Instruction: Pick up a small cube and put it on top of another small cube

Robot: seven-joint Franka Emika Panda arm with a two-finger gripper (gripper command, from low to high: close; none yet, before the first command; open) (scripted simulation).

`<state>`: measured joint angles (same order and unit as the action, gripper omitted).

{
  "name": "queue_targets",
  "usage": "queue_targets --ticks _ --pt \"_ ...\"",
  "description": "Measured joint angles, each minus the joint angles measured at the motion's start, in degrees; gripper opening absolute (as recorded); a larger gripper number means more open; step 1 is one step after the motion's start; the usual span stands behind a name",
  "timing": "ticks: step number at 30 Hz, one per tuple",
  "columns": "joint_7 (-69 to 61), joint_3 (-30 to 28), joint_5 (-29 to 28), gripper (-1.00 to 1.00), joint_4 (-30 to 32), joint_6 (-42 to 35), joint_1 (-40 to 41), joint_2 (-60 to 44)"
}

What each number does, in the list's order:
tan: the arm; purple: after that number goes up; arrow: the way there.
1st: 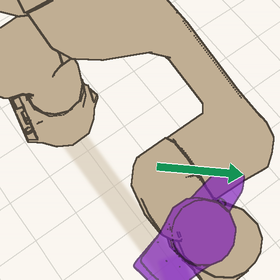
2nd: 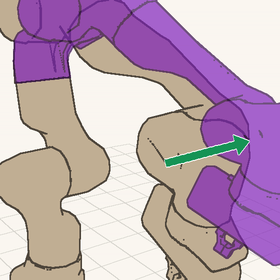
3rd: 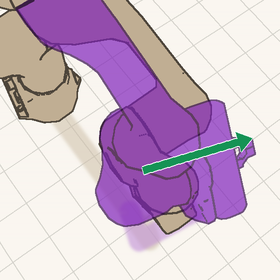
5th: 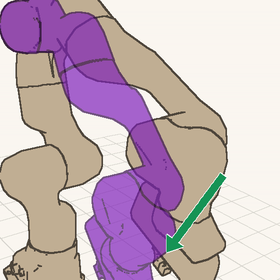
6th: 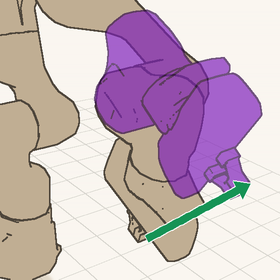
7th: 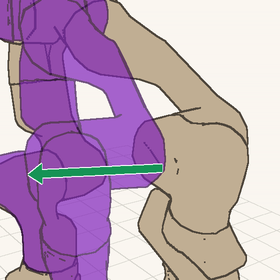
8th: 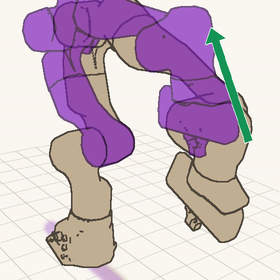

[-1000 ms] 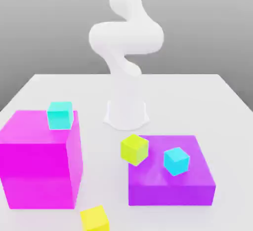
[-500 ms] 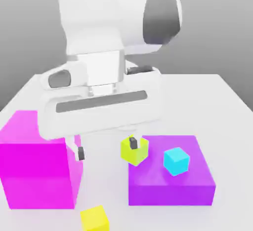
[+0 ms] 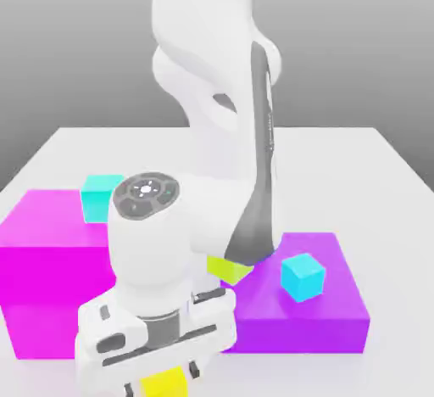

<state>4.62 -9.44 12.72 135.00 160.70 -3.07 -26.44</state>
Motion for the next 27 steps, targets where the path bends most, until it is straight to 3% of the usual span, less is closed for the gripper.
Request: queue_targets --ticks 5,9,17,27 --pt "0.5 -0.6 -0.7 -1.00 0.3 -1.2 -0.5 1.5" --pt "2.0 -2.4 -3.9 -1.00 1.4 -6.6 -2.4 8.1" --pt "9.6 -4.4 -4.1 -1.00 2.9 -19.6 -1.3 22.2" --pt "29.0 -3.1 -13.7 -1.00 5.8 -36.2 6.0 43.0"
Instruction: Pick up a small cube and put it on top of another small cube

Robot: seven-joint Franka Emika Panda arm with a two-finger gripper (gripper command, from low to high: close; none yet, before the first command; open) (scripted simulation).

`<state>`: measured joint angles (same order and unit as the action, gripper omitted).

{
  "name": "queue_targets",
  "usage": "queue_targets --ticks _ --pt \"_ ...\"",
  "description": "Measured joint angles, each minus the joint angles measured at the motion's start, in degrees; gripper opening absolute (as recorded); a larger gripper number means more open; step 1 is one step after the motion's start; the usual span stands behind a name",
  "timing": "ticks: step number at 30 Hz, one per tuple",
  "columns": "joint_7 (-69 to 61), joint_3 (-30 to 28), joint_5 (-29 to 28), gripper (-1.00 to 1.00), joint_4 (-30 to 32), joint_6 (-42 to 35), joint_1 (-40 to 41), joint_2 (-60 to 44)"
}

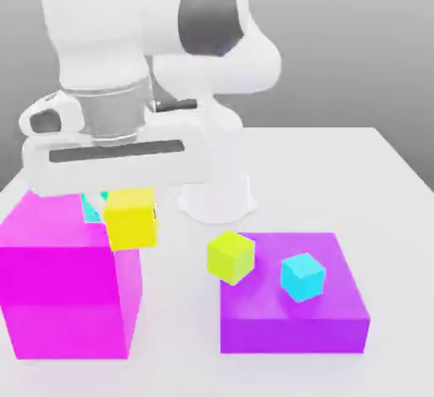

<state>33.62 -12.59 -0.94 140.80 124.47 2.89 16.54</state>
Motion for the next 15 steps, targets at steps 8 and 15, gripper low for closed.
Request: queue_targets --ticks 8,15 --pt "14.3 1.7 -4.9 -1.00 4.3 -7.8 8.5 12.4" --pt "14.7 1.0 -4.8 1.00 9.6 -0.1 9.3 9.7"
